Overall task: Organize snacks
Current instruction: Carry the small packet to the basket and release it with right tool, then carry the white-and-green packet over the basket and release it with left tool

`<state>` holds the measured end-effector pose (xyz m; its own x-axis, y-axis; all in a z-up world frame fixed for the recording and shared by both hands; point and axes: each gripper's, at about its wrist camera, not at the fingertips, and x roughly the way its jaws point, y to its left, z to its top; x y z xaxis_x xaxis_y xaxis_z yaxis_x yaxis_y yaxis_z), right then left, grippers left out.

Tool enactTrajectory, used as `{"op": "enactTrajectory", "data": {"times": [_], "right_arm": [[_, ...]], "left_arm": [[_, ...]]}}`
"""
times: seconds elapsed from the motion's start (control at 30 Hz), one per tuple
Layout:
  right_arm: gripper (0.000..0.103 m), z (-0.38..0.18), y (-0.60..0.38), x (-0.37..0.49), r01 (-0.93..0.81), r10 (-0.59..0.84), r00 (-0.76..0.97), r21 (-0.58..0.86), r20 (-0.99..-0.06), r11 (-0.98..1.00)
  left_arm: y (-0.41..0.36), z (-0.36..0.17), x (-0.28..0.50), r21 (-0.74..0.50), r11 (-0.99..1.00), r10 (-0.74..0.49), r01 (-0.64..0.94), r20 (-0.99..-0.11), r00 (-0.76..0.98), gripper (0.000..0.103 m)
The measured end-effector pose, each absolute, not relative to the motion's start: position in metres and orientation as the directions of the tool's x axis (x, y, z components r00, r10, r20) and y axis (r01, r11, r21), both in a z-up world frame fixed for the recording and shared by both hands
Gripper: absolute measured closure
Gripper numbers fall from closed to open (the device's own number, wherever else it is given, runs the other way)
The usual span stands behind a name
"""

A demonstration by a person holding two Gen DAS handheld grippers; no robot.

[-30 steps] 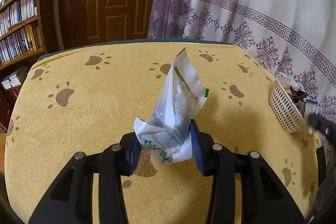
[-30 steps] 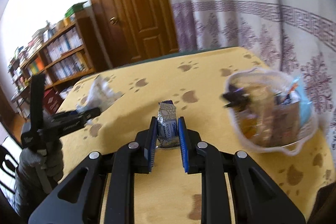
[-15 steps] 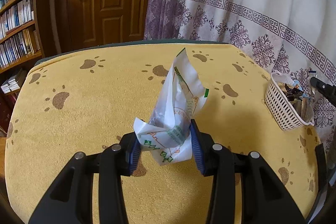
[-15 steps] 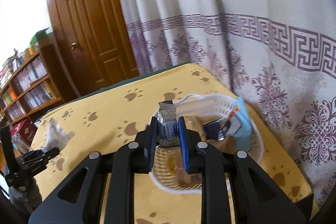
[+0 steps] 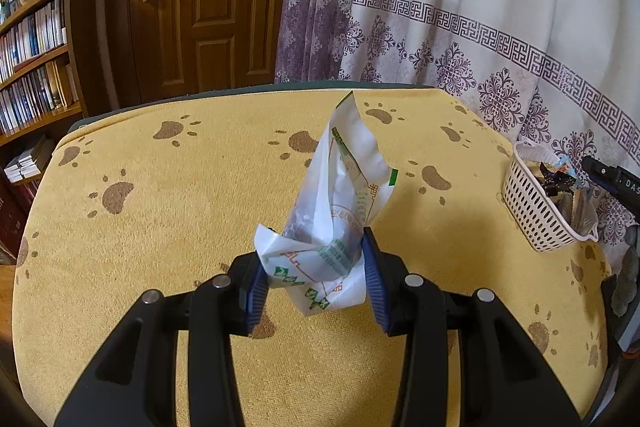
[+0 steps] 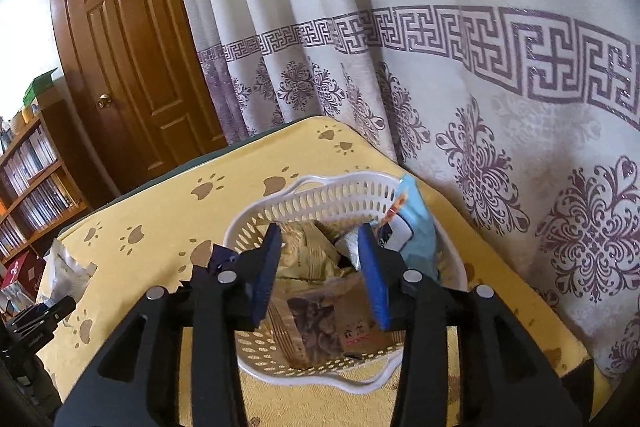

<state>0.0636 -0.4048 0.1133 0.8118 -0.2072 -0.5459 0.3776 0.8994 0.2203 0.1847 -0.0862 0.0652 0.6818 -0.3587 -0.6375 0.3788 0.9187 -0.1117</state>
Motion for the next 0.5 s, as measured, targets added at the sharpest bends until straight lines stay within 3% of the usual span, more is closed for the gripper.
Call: {"op": "enactTrajectory", "data": {"times": [0.1, 0.23, 0.5], "right_arm": [[0.061, 0.113, -0.4, 0.056, 0.384, -0.222, 0.814, 0.21, -0.537, 0.899], [0.047, 0.113, -0.395, 0.039, 0.396, -0.248, 0.825, 0.206, -0.508, 0.895], [0.045, 0.096, -0.386, 0.0, 0.439, -0.29, 0.814, 0.207, -0.503, 0.874]], "left_arm": [[-0.087, 0.066, 0.184, -0.106, 0.92, -0.354, 0.376, -0.636, 0.686, 0.06], [-0.087, 0.066, 0.184, -0.097, 0.925, -0.343, 0.369, -0.635, 0.692, 0.06], [-0.09, 0.067, 0.183, -0.084, 0.931, -0.326, 0.356, -0.633, 0.702, 0.06]]}}
